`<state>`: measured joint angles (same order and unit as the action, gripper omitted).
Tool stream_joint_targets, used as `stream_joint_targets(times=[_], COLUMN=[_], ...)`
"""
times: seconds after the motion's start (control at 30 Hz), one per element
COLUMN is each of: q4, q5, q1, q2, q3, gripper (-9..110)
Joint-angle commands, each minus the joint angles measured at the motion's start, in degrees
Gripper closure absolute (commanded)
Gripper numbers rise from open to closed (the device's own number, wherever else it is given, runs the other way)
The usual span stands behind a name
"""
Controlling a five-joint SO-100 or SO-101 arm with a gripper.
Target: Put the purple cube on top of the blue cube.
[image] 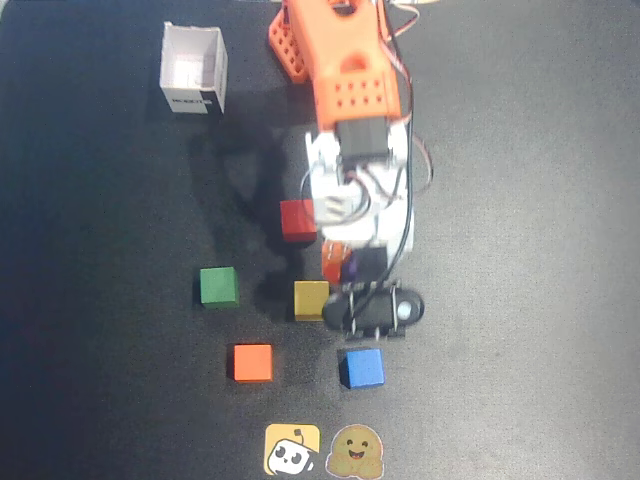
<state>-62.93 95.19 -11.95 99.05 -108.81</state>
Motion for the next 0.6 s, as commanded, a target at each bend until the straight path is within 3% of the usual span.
stream_joint_targets(times=[0.0,0.57], q4=[-2.0,-3.2], q5=[0.2,0.3], q1=[0.4,1.3], q2=[-2.2,-20.7], q3=[7.8,27.3], gripper=[94,94])
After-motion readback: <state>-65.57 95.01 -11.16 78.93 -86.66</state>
